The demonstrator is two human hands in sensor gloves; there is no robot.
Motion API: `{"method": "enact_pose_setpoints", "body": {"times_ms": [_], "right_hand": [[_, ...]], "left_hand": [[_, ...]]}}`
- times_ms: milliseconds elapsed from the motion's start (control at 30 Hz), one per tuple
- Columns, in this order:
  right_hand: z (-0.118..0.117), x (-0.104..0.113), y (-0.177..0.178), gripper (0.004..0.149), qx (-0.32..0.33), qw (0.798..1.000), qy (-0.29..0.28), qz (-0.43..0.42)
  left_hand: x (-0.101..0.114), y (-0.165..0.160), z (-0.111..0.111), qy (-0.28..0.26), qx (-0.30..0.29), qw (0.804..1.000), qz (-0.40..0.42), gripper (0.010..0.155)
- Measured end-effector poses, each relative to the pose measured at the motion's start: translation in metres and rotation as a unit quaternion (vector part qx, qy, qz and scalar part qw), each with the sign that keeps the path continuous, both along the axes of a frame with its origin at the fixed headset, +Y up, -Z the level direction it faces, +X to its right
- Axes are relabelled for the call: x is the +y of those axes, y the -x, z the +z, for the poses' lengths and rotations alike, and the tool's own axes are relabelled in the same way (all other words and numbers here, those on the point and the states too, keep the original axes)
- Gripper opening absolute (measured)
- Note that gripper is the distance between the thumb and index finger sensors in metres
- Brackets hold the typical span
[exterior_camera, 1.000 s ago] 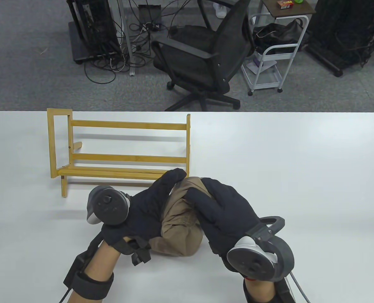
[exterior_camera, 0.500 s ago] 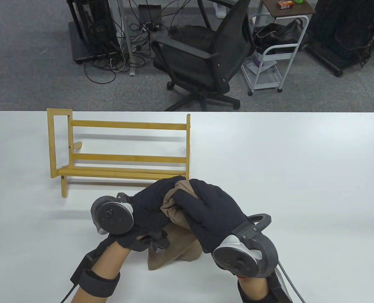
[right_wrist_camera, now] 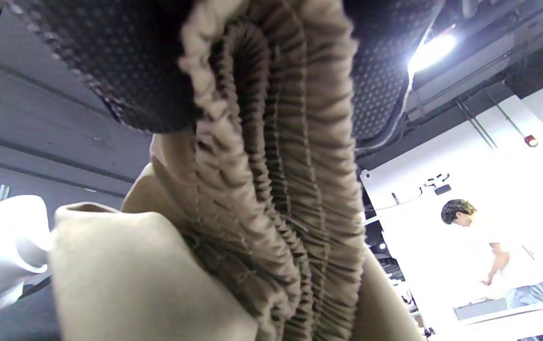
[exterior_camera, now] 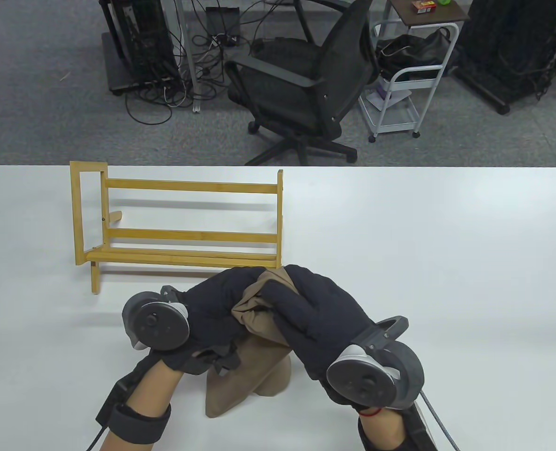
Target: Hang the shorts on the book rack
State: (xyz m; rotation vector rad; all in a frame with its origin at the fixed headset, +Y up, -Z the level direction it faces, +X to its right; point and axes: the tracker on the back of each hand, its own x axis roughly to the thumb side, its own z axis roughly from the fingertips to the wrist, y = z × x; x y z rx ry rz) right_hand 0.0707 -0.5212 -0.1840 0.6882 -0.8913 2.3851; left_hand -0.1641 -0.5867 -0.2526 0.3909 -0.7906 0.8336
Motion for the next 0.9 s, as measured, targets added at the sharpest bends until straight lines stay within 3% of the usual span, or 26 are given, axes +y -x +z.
{"method": "enact_pose_setpoints", "body": {"times_ms": [167, 400, 900], "right_hand": [[-0.006, -0.003, -0.004, 0.054, 0.022, 0.999, 0.028, 0.003], [-0.006, -0.008, -0.018, 0.065, -0.005, 1.000, 0.004, -0.002], [-0.010, -0.054, -0.048, 0.061, -0.108, 0.992, -0.008, 0.071]], "left_hand": [[0.001, 0.012, -0.006, 0.014, 0.010, 1.000, -0.011, 0.066], [0.000, 0.026, -0.015, 0.025, 0.027, 0.999, -0.019, 0.066], [0.005, 0.048, -0.017, 0.024, 0.071, 0.997, -0.029, 0.065]]}}
